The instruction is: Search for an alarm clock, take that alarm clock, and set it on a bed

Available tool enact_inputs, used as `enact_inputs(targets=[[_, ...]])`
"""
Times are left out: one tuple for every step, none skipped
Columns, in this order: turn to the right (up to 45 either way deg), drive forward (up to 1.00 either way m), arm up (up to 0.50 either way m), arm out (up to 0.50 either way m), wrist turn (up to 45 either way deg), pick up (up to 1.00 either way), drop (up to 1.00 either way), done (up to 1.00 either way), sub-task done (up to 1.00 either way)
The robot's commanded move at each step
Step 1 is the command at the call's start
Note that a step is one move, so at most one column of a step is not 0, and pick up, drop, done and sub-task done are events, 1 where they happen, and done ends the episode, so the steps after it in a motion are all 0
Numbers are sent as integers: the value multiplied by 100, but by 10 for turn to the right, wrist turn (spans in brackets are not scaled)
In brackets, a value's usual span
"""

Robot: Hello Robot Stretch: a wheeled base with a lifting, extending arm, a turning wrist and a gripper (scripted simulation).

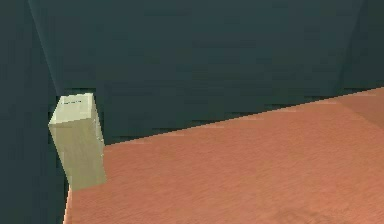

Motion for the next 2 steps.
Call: enact_inputs(targets=[[0, 0, 0, 0, 420, 0, 0, 0, 0], [0, 0, -30, 0, 0, 0, 0, 0, 0]])
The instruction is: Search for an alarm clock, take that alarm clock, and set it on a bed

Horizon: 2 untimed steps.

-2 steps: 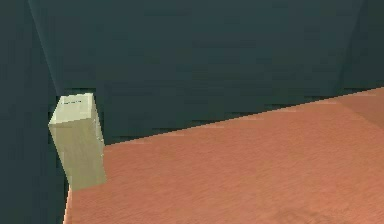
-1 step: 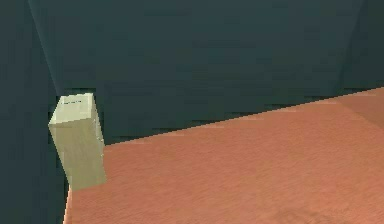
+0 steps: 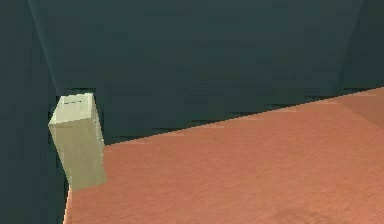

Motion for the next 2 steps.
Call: enact_inputs(targets=[[0, 0, 0, 0, 0, 100, 0, 0, 0], [0, 0, 10, 0, 0, 0, 0, 0, 0]])
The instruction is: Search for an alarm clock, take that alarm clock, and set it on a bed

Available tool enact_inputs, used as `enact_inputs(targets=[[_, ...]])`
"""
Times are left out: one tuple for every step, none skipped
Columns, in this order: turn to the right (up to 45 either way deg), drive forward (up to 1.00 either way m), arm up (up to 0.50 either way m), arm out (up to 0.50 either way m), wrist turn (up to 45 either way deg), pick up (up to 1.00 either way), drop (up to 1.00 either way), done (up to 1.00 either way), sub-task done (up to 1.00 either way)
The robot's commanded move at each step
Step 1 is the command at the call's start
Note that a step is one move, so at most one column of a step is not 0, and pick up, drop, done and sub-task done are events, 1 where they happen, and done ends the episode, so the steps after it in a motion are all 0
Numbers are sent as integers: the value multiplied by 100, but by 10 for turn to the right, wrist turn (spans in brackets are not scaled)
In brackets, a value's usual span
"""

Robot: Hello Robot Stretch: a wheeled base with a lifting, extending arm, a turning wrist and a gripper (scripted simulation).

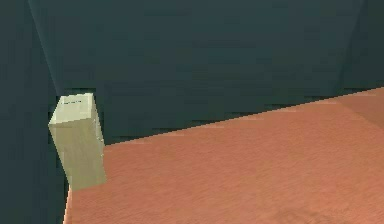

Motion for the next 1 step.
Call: enact_inputs(targets=[[0, 0, 24, 0, 0, 0, 0, 0, 0]])
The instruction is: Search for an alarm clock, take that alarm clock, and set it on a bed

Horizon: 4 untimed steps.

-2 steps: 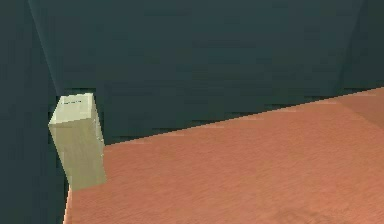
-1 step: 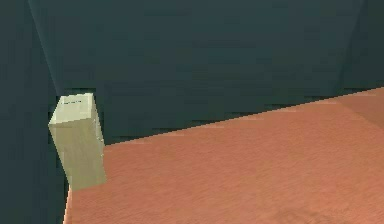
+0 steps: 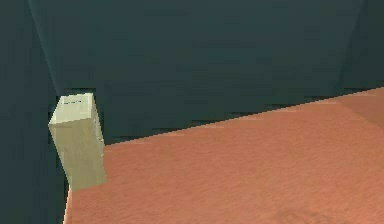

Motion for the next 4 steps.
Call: enact_inputs(targets=[[0, 0, 0, 0, -450, 0, 0, 0, 0], [0, 0, 0, 0, -360, 0, 0, 0, 0], [0, 0, 0, -48, 0, 0, 0, 0, 0], [-150, 0, 0, 0, 0, 0, 0, 0, 0]])
